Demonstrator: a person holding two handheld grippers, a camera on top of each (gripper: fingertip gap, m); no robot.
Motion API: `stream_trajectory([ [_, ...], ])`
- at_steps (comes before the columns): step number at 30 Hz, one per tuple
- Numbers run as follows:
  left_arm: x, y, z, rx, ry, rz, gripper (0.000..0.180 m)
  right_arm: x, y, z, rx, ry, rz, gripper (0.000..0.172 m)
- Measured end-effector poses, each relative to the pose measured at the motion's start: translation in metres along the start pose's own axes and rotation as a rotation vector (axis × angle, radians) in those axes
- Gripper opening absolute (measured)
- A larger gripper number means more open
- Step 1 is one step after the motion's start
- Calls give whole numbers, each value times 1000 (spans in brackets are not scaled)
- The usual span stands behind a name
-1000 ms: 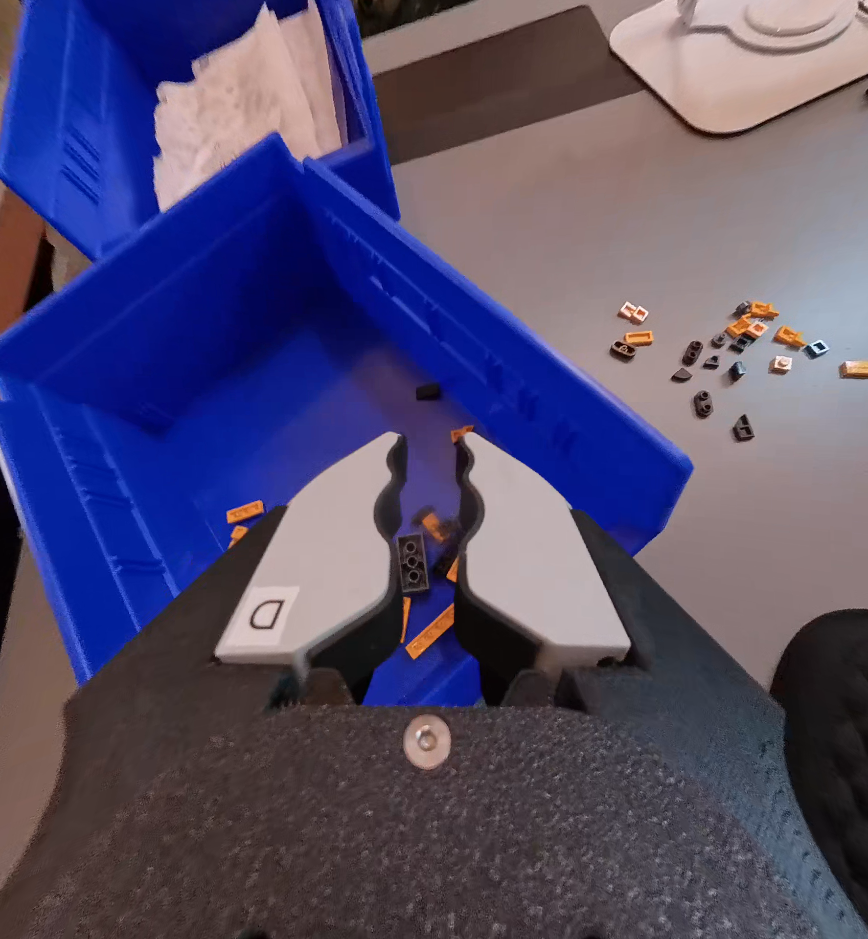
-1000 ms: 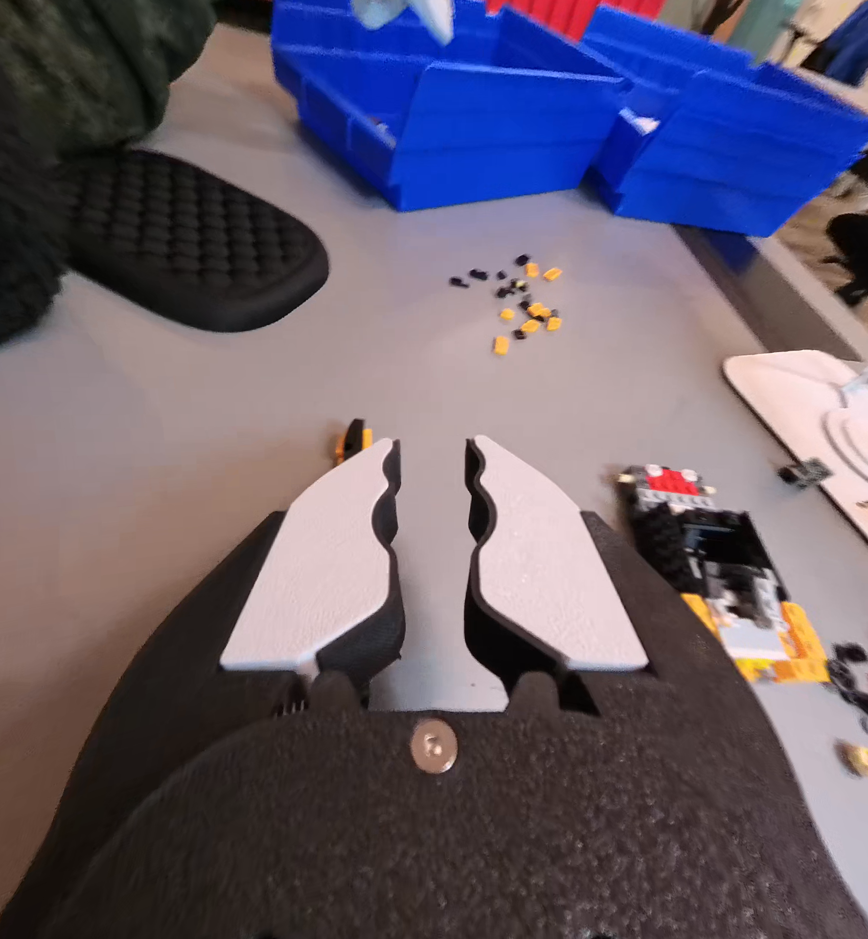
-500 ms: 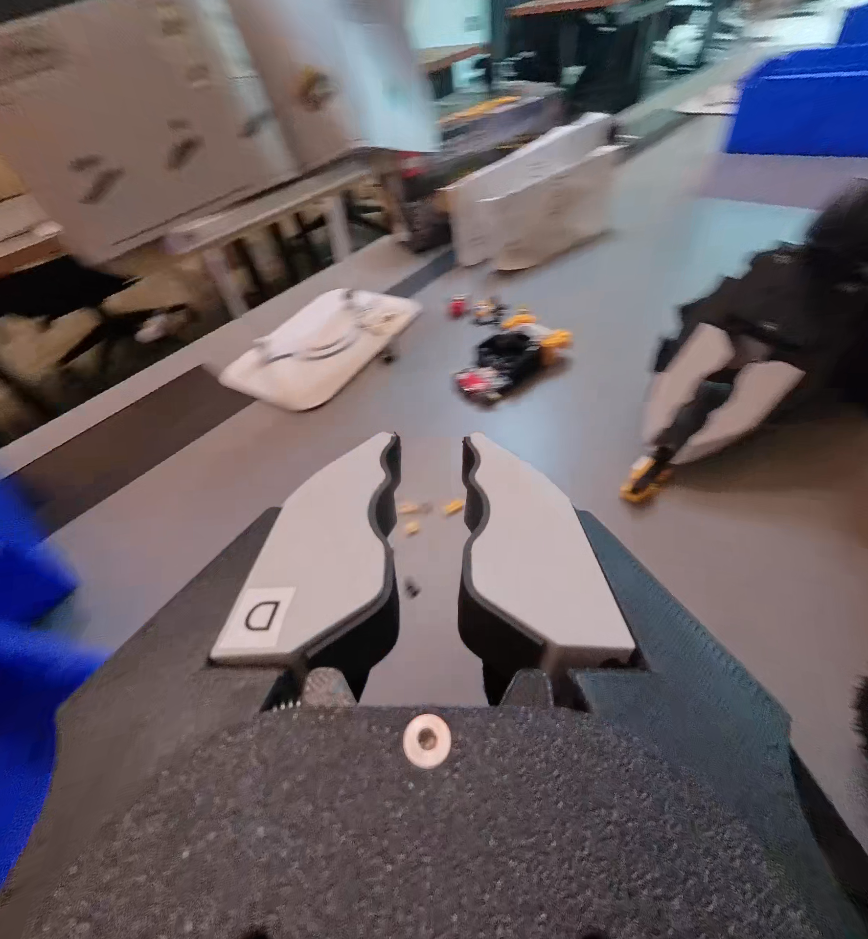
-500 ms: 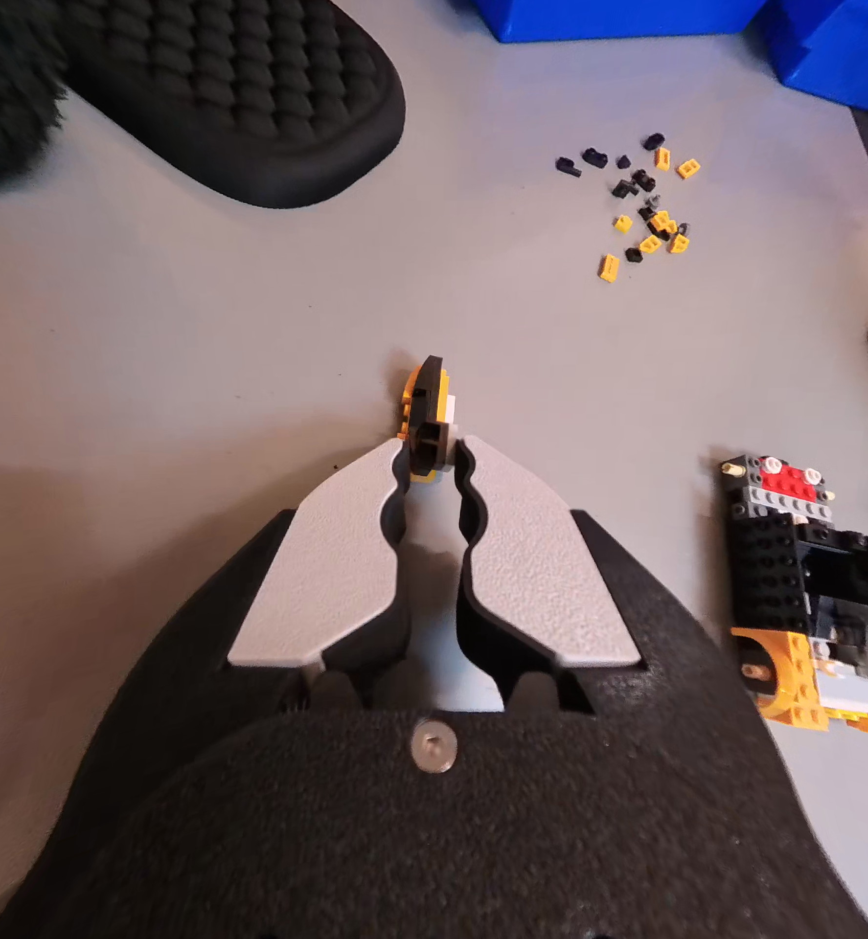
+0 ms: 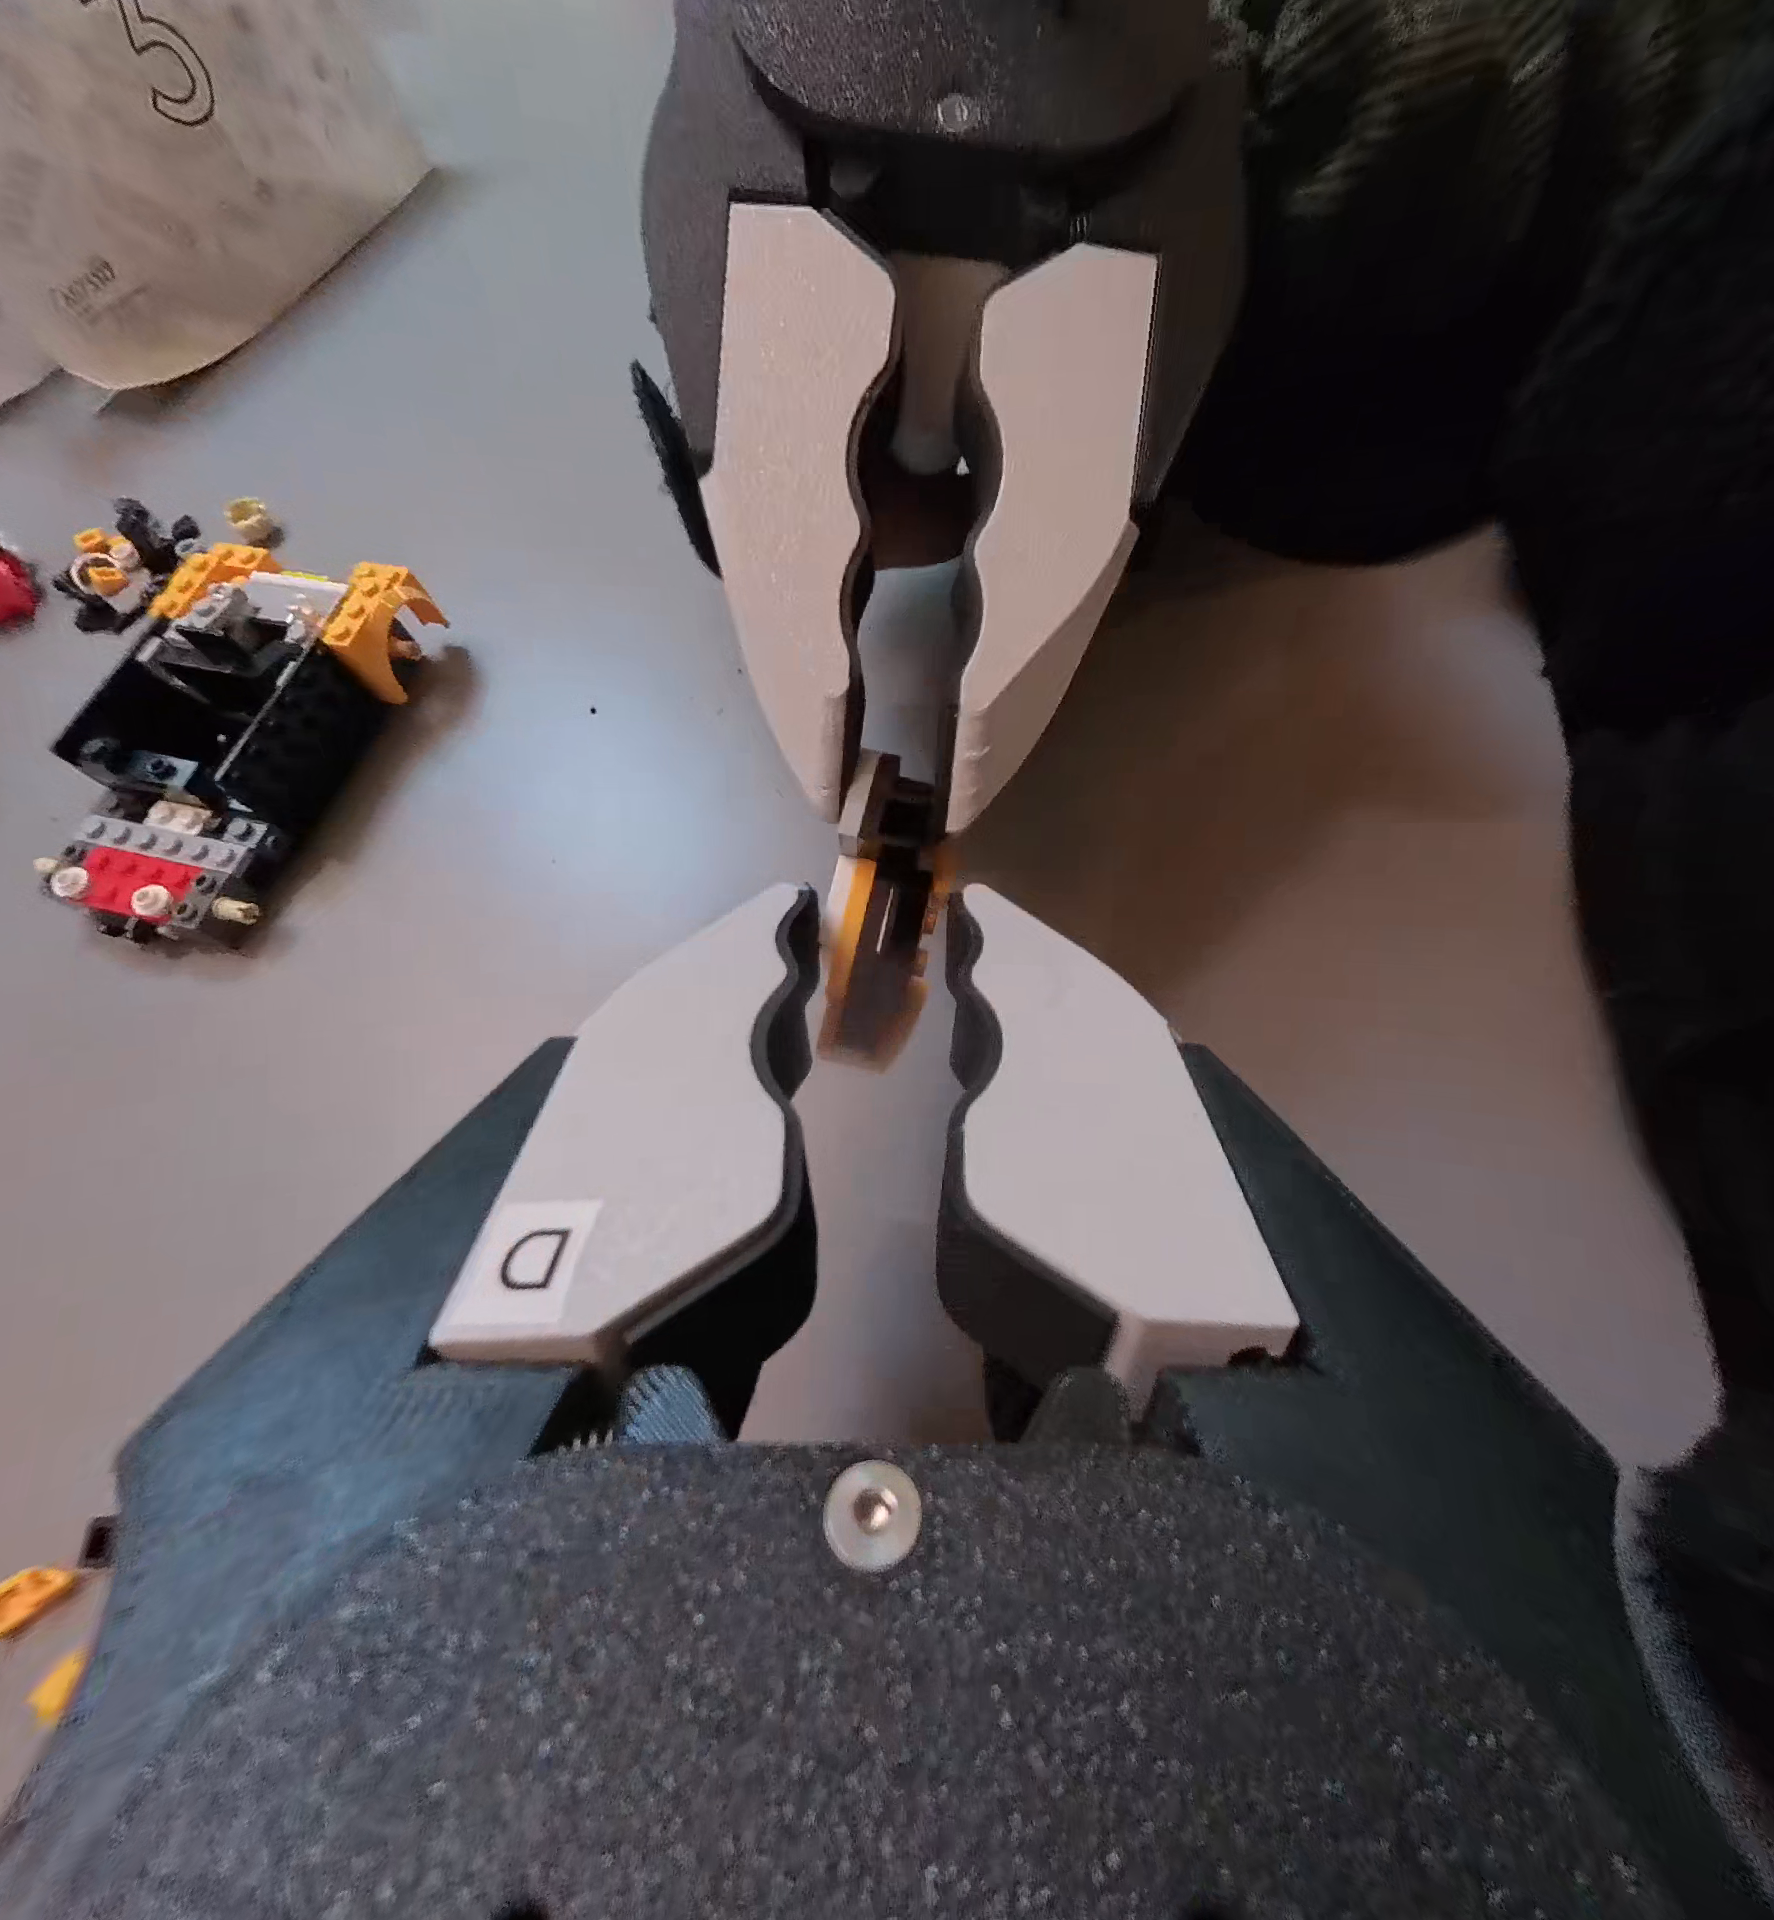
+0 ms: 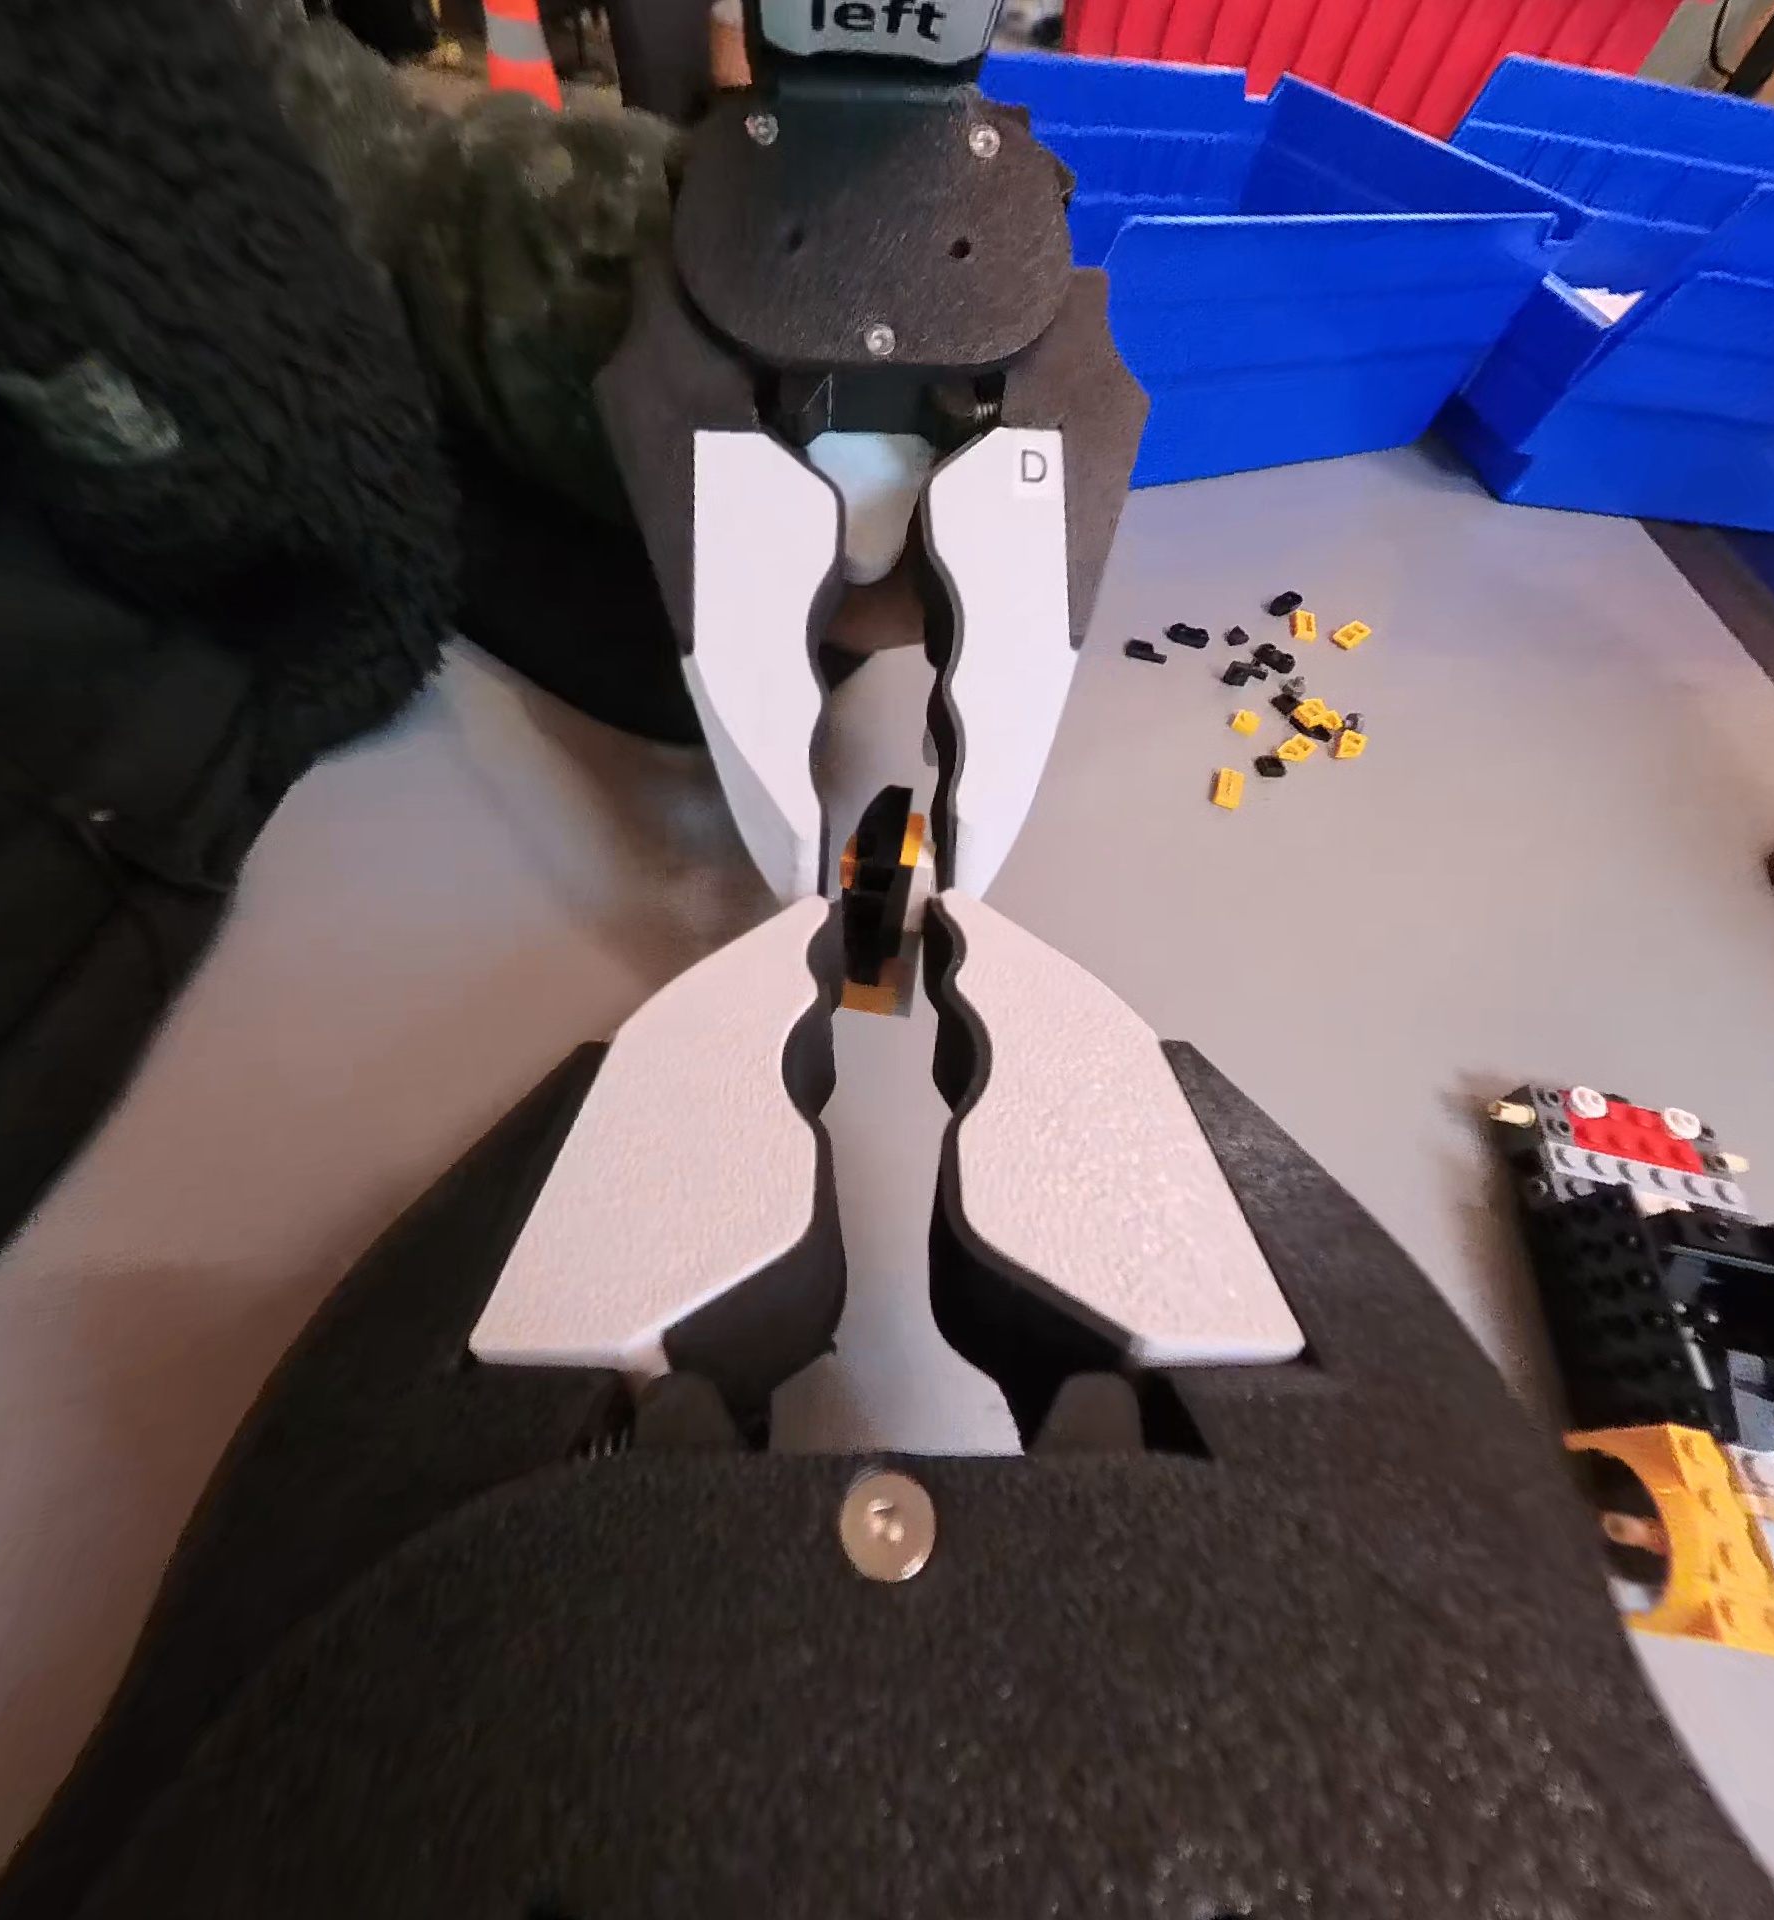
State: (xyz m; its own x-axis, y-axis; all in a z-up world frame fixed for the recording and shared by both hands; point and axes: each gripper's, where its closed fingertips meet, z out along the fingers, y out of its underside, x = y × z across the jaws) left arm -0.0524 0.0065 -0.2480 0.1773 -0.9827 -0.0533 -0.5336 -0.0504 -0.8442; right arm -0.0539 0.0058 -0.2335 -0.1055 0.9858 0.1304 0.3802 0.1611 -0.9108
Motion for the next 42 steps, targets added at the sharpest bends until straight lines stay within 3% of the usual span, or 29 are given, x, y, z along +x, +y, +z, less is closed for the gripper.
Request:
stream_trajectory([
  [4, -11, -6, -7, 49, -34, -120, 17, 15, -2, -5, 28, 44, 112, 15],
  [10, -32, 1, -9, -11, -203, -128, 17, 33, -6, -5, -17, 213, 131, 16],
  [22, -38, -9, -12, -14, -355, -7, 17, 45, -1, -2, -49, 326, 177, 12],
  [32, -33, -10, -12, 16, -303, -34, 17, 41, -1, 0, -25, 271, 226, 12],
  [37, -15, 2, 0, -16, -126, -129, 17, 22, 12, -1, -112, 153, 2, 11],
  [38, -11, 10, 4, -58, -89, -152, 17, 12, 13, 0, -117, 97, -62, 0],
  [42, -4, 24, 12, -123, -57, -134, 17, 3, 32, 3, -228, 68, -157, 0],
])
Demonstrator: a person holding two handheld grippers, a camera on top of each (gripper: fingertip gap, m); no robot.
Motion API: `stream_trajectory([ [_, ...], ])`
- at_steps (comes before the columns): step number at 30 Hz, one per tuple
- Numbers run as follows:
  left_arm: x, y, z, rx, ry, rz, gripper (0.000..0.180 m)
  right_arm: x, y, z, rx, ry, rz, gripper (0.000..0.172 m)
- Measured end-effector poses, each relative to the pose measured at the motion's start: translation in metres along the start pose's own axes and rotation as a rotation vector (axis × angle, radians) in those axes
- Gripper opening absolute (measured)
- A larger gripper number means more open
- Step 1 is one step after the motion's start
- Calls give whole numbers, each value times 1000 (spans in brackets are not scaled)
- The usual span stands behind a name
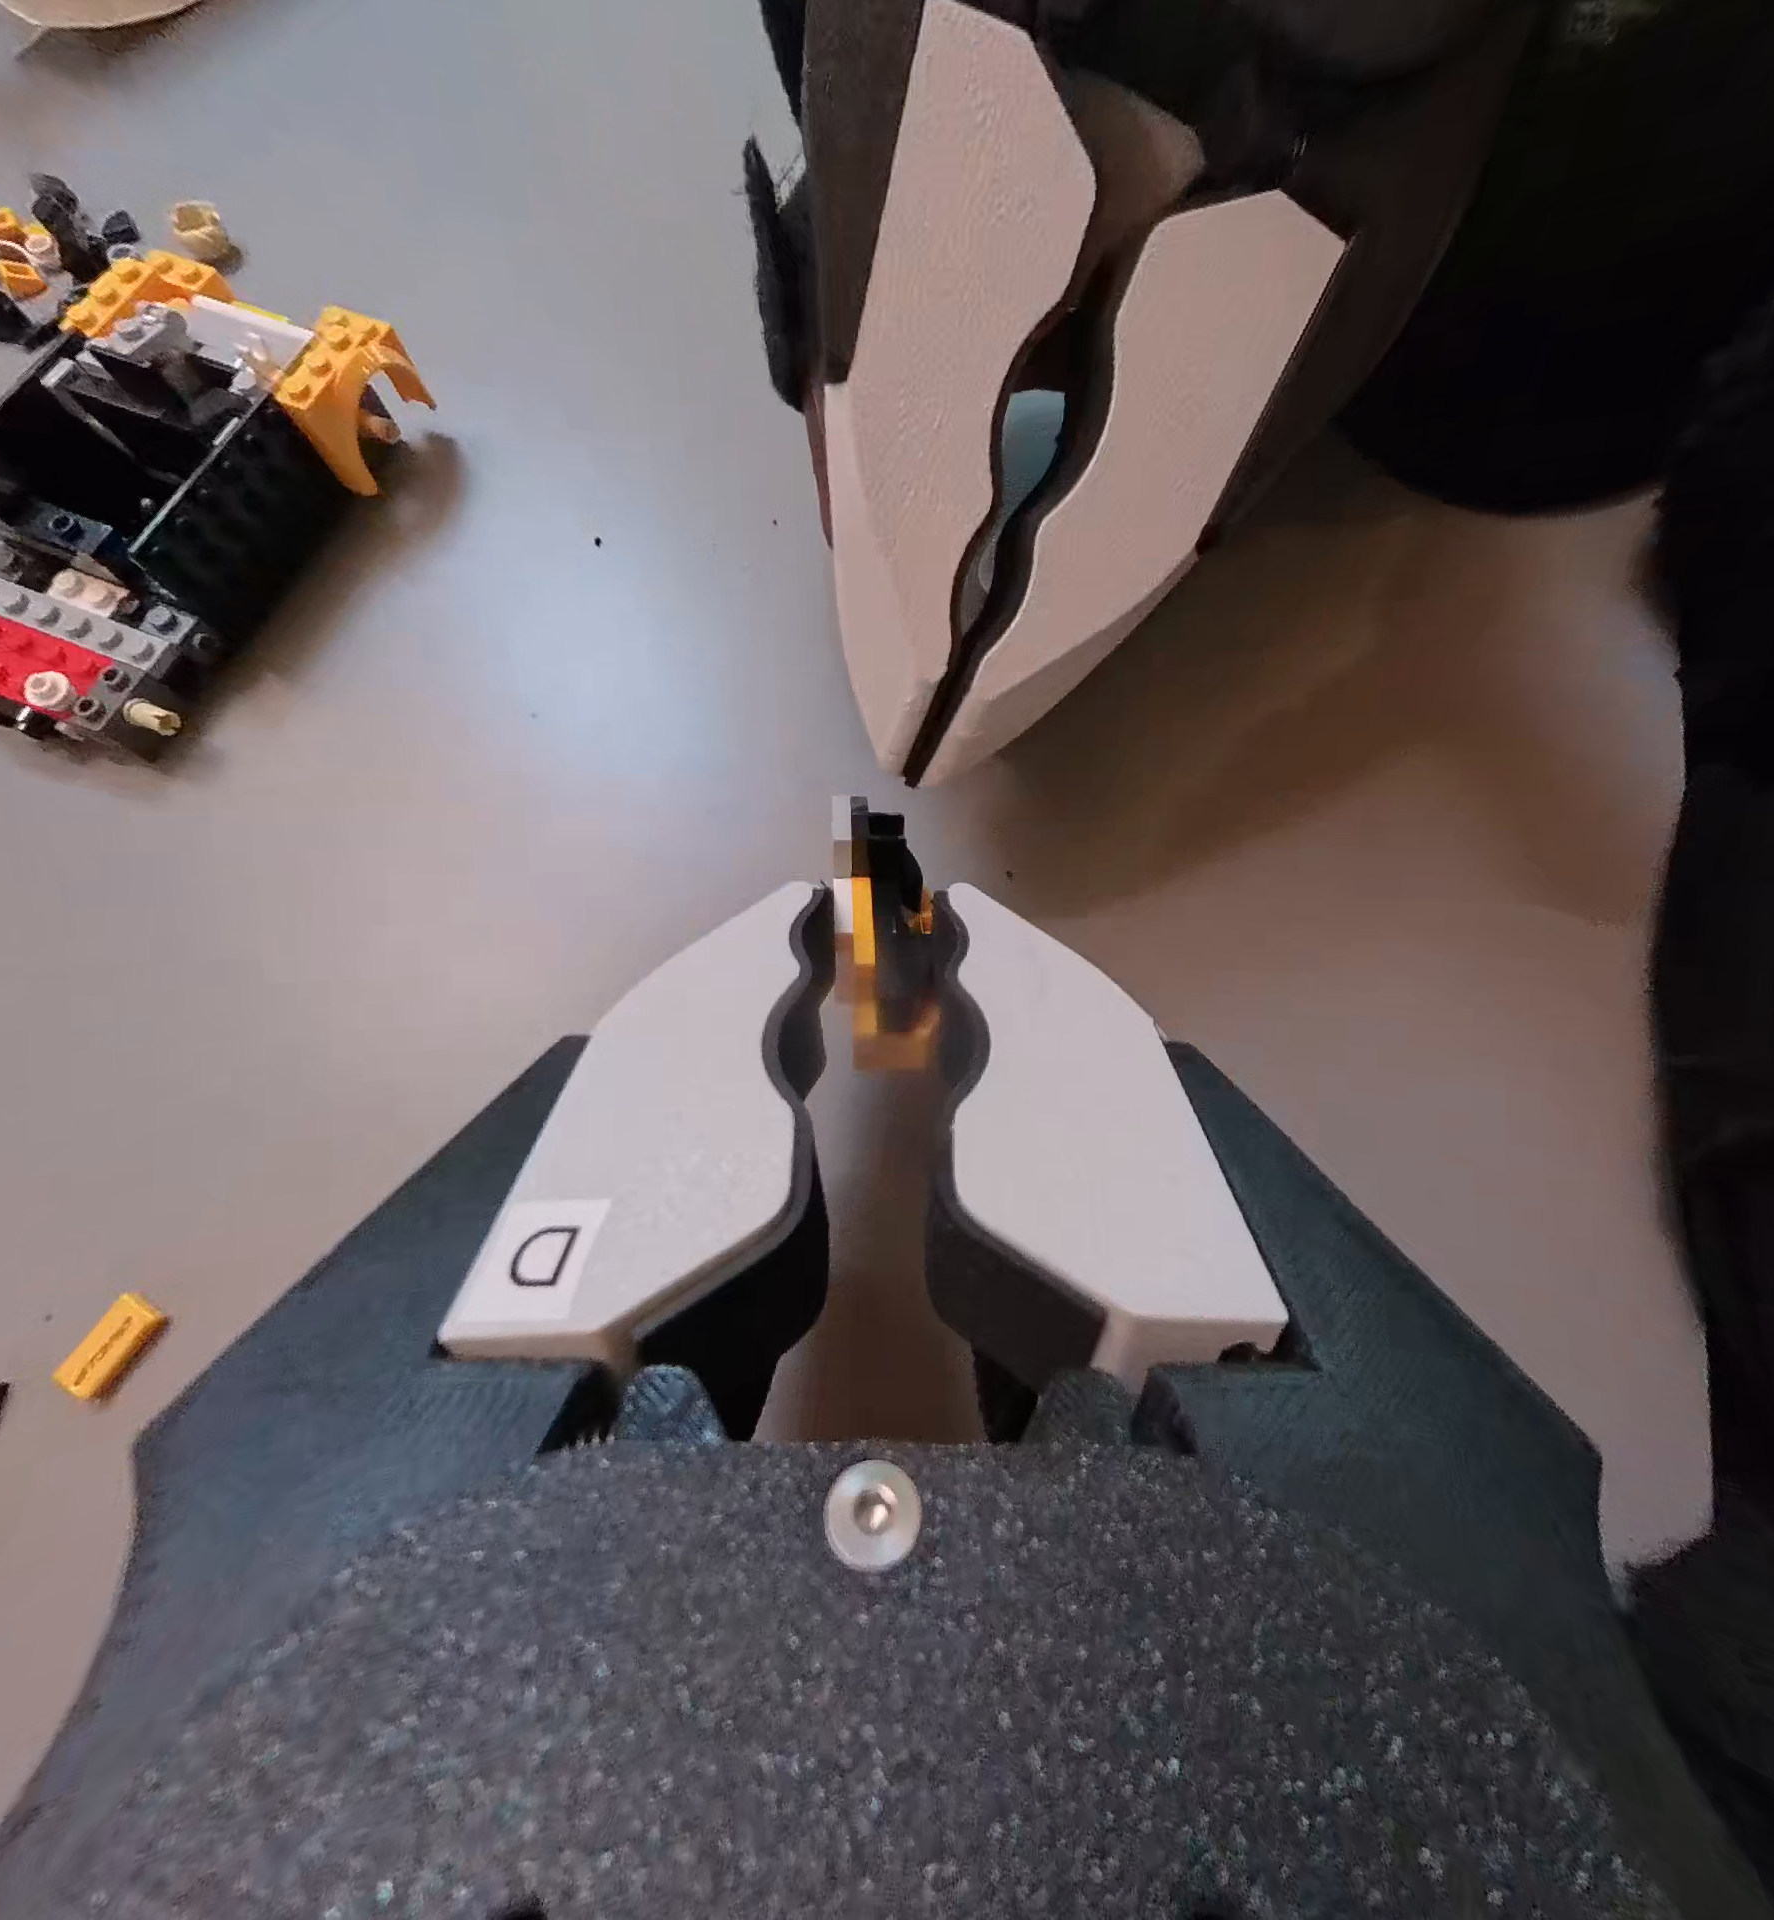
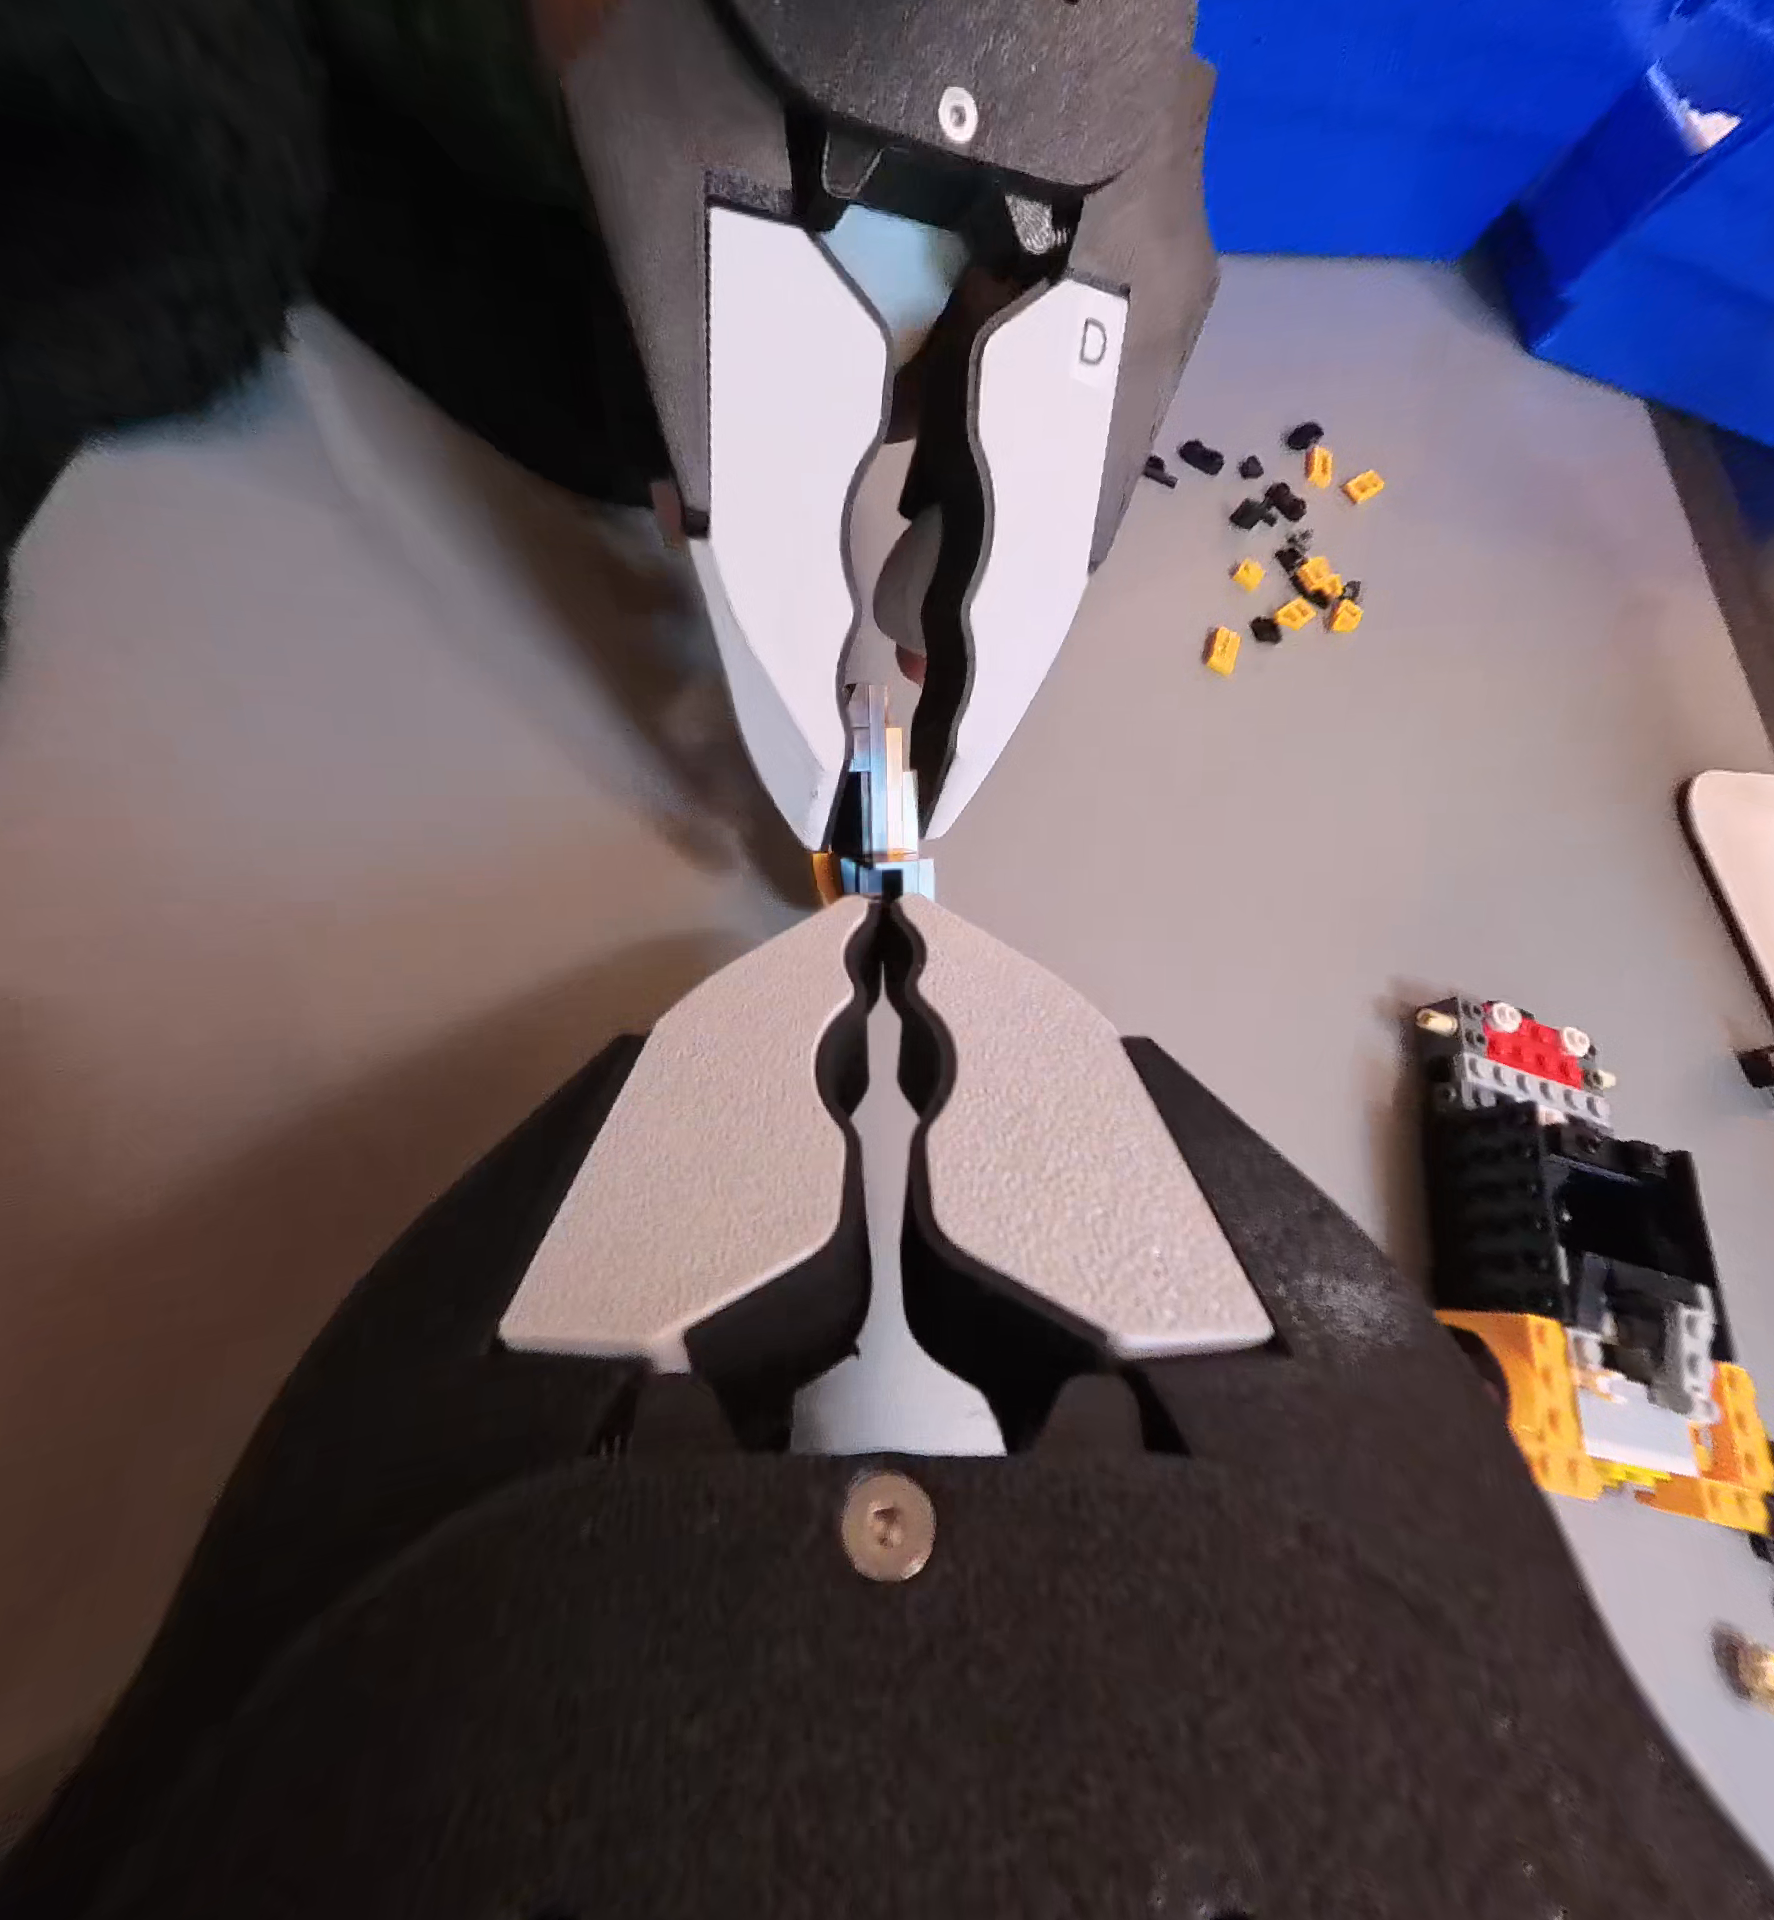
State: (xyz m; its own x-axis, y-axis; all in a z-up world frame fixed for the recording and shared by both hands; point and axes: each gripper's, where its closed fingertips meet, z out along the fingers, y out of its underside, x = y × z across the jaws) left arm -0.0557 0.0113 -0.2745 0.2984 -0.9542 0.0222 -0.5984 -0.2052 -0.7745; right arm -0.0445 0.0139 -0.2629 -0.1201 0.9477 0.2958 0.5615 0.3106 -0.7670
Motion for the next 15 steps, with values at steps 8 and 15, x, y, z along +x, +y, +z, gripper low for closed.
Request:
stream_trajectory([
  [8, -17, 6, 3, -31, -96, -29, 17, 12, 8, 4, -12, -8, 266, 5],
  [15, -15, 19, 11, -131, -107, 6, 24, 13, 18, 10, -58, 6, 289, 12],
])
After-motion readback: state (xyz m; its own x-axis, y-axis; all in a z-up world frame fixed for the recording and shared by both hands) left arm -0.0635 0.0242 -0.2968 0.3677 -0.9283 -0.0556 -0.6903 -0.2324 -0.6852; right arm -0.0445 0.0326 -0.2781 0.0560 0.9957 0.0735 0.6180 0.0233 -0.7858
